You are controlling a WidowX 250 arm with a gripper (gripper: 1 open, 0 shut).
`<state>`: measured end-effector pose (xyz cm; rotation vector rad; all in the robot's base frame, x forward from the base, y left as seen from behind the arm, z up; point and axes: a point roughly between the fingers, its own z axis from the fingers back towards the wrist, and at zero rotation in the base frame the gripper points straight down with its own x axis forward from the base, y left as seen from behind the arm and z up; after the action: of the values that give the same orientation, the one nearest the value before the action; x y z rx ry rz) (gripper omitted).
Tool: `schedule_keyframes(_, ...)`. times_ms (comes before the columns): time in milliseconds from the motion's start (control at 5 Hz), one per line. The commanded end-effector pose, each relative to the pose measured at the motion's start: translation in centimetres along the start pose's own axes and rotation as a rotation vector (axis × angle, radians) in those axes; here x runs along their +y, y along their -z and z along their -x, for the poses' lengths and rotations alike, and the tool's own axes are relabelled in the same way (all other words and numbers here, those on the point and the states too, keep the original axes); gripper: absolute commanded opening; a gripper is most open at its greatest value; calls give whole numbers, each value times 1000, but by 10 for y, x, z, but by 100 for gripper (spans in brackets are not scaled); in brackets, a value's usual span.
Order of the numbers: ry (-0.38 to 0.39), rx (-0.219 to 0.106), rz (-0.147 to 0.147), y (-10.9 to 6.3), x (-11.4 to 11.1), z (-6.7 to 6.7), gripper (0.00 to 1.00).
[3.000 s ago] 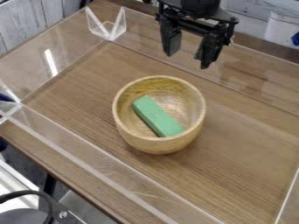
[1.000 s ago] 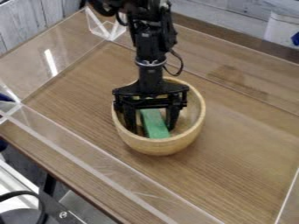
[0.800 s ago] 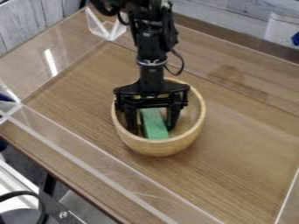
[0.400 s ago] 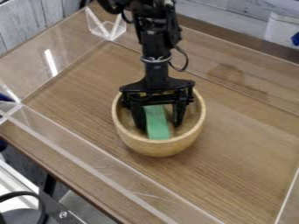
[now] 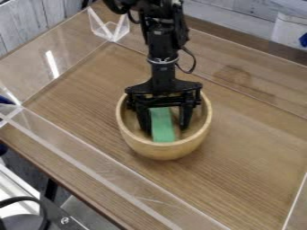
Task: Remove the green block from inside the brown bowl and put it on the table
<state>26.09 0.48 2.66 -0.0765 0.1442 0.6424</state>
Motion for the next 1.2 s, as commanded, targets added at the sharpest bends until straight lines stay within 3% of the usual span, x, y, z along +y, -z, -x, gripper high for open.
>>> schedule_keyframes(0,38,-32,22,-7,-10,-1,100)
schedule_keyframes(800,74,-47,32,-23,-10,7,100)
schedule_keyframes(1000,75,-46,34,-21,-12,6,0)
